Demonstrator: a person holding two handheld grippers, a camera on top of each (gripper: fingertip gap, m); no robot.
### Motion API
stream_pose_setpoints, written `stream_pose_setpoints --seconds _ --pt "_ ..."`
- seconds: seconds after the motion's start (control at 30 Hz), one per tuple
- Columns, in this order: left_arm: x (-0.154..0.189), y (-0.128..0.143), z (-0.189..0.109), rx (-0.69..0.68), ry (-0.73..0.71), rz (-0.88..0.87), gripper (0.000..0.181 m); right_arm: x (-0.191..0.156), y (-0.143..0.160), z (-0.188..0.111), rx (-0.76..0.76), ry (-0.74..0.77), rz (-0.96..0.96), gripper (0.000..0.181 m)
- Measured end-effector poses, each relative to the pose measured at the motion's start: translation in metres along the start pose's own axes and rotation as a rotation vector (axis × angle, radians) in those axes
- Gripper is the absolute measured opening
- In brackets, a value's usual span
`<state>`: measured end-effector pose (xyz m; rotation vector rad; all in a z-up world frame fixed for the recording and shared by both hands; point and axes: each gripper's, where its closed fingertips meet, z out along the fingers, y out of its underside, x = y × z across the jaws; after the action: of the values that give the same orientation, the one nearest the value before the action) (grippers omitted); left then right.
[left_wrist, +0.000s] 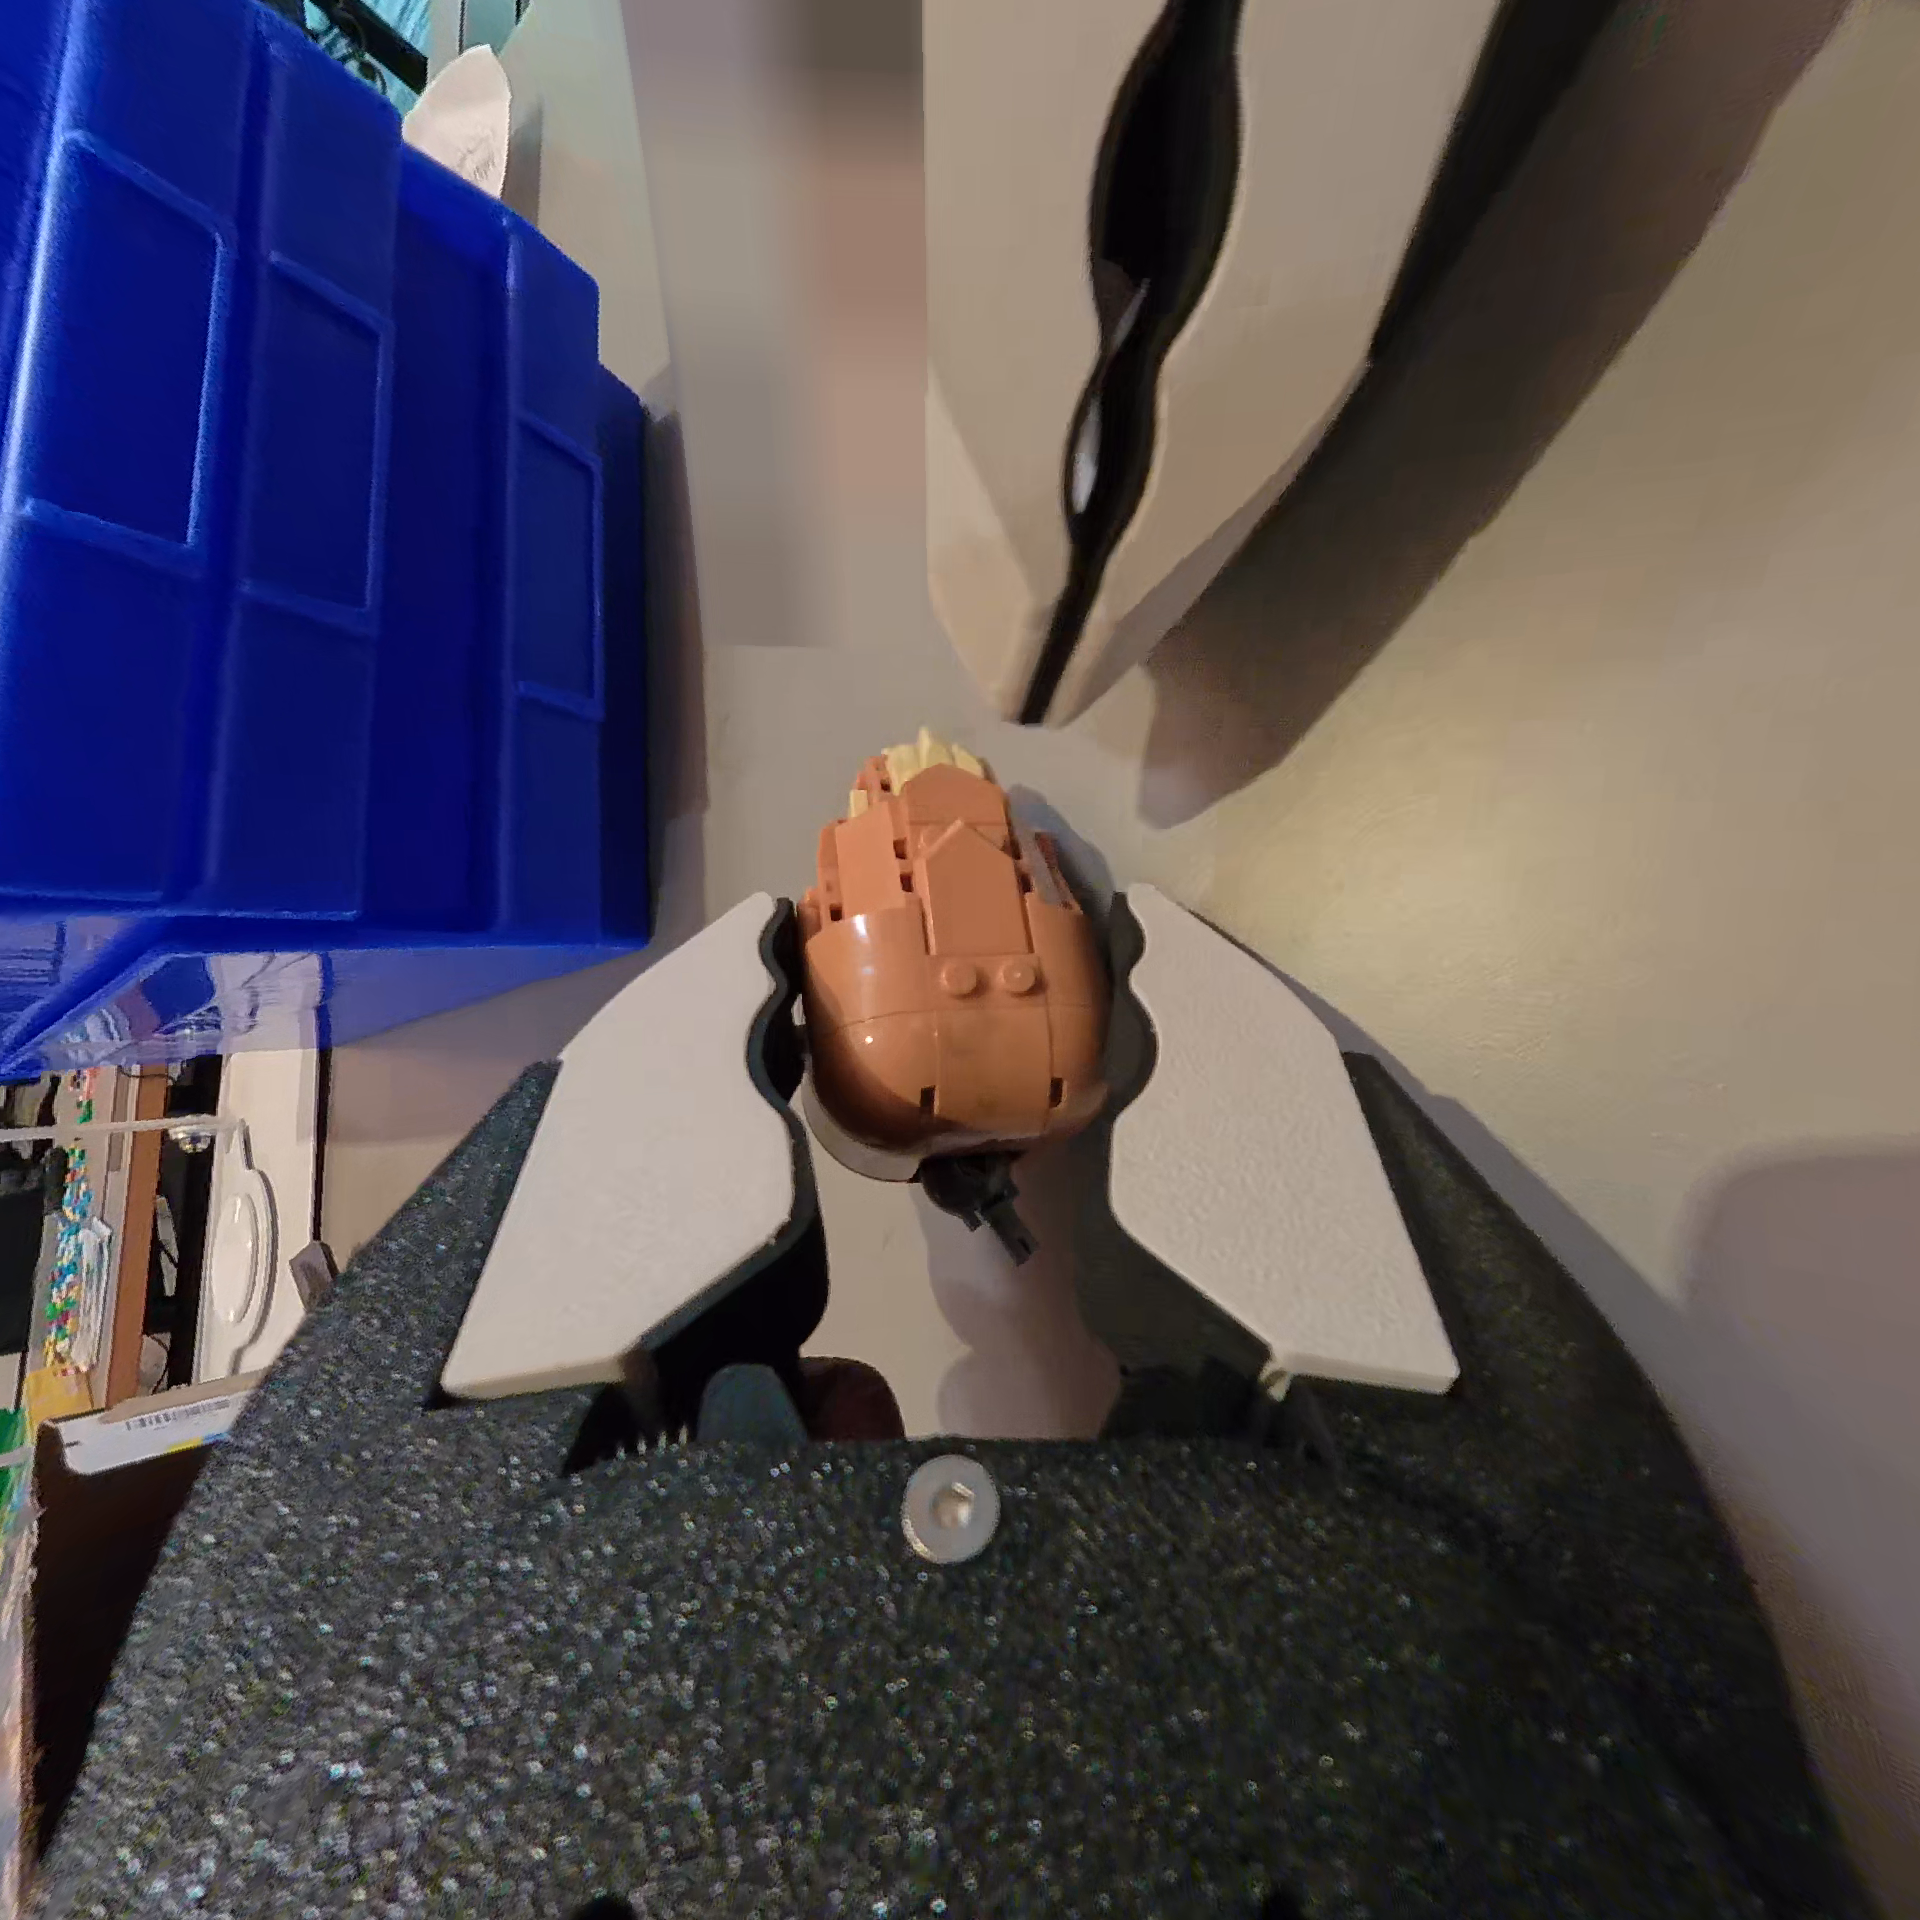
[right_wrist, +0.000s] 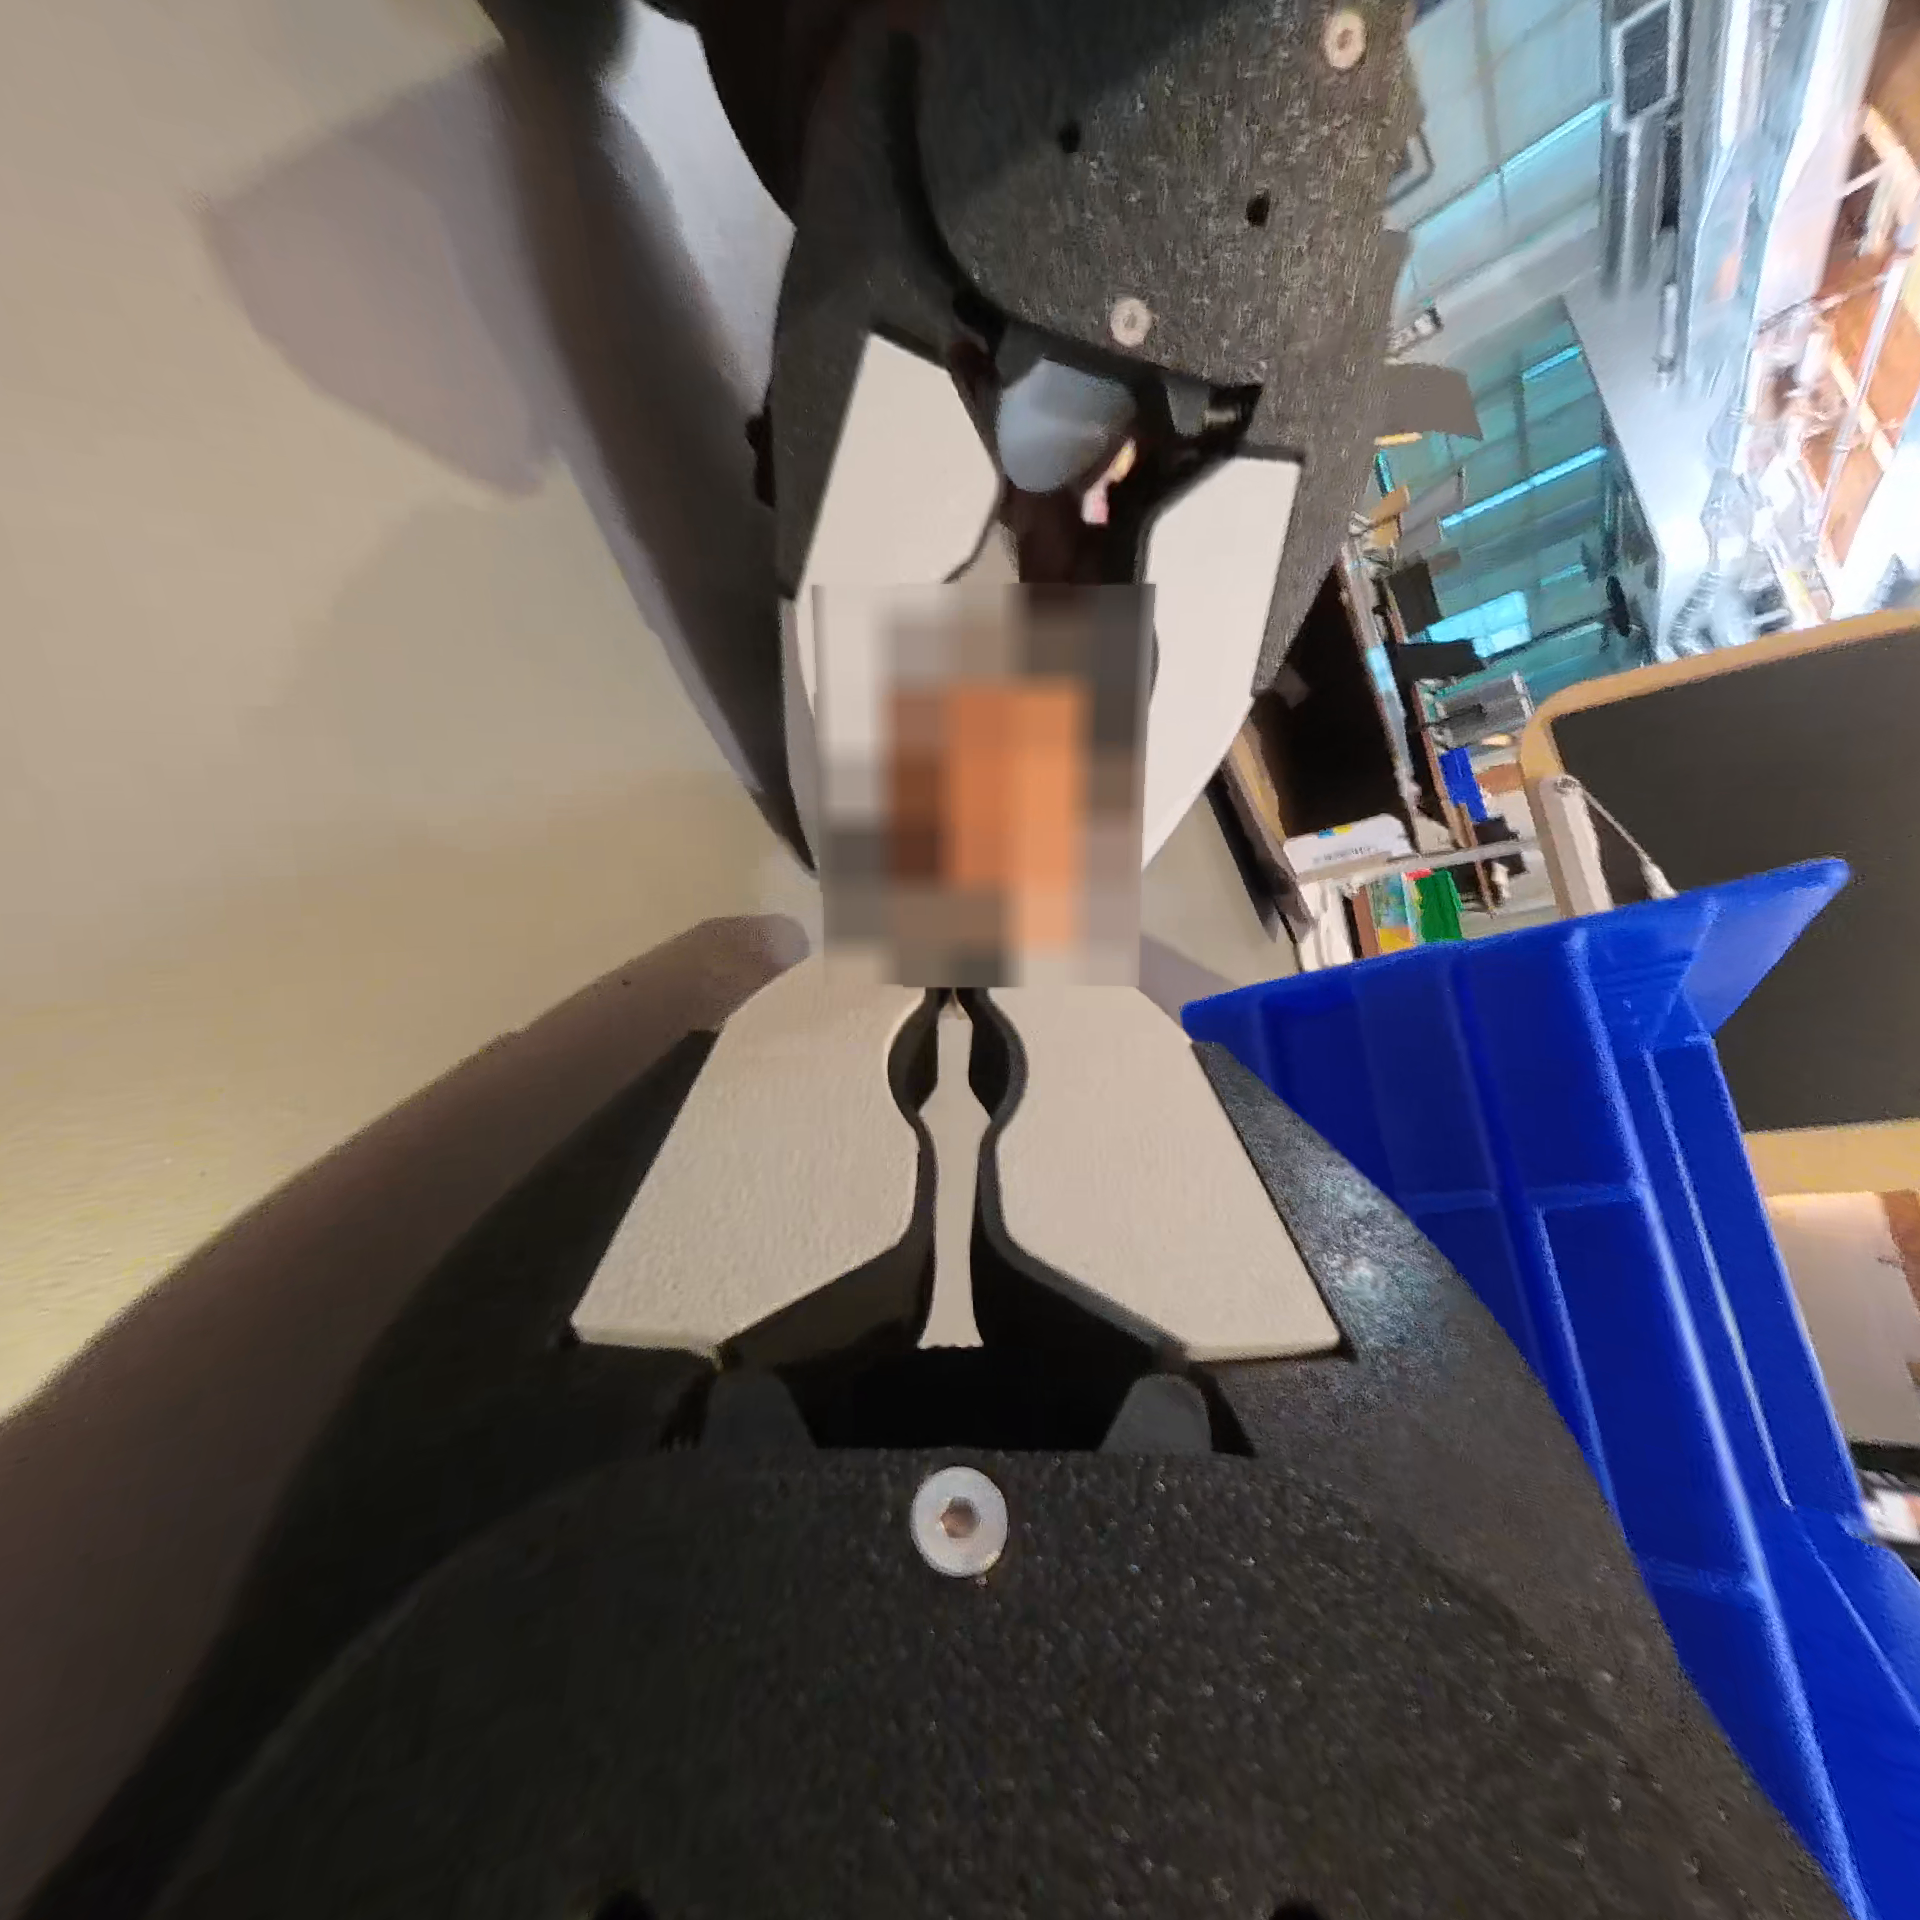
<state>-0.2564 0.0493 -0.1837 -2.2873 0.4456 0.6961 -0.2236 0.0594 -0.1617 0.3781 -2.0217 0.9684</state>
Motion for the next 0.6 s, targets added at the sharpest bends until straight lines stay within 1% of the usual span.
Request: stream_pose_setpoints --seconds 0.1,0.23,0.37,0.43,0.53,0.6 --pt "0.001 -0.001 0.0 0.007 0.003 0.002 0.057 0.004 0.012 0.002 -0.054 0.031 -0.009 0.0" --pt "0.001 -0.002 0.0 0.032 0.003 0.01 0.057 0.011 0.017 0.006 -0.06 0.049 0.036 0.0" --pt "0.002 -0.003 0.0 0.054 0.01 0.015 0.057 0.009 0.02 0.011 -0.072 0.039 0.051 0.018" --pt "0.002 -0.004 -0.001 0.065 0.012 0.02 0.057 0.009 0.019 0.013 -0.066 0.025 0.076 0.023" --pt "0.001 -0.004 -0.001 0.066 0.011 0.013 0.057 0.007 0.02 0.016 -0.067 -0.002 0.111 0.025" --pt "0.001 -0.003 0.0 0.064 0.011 0.006 0.057 0.005 0.019 0.018 -0.064 -0.013 0.113 0.022"
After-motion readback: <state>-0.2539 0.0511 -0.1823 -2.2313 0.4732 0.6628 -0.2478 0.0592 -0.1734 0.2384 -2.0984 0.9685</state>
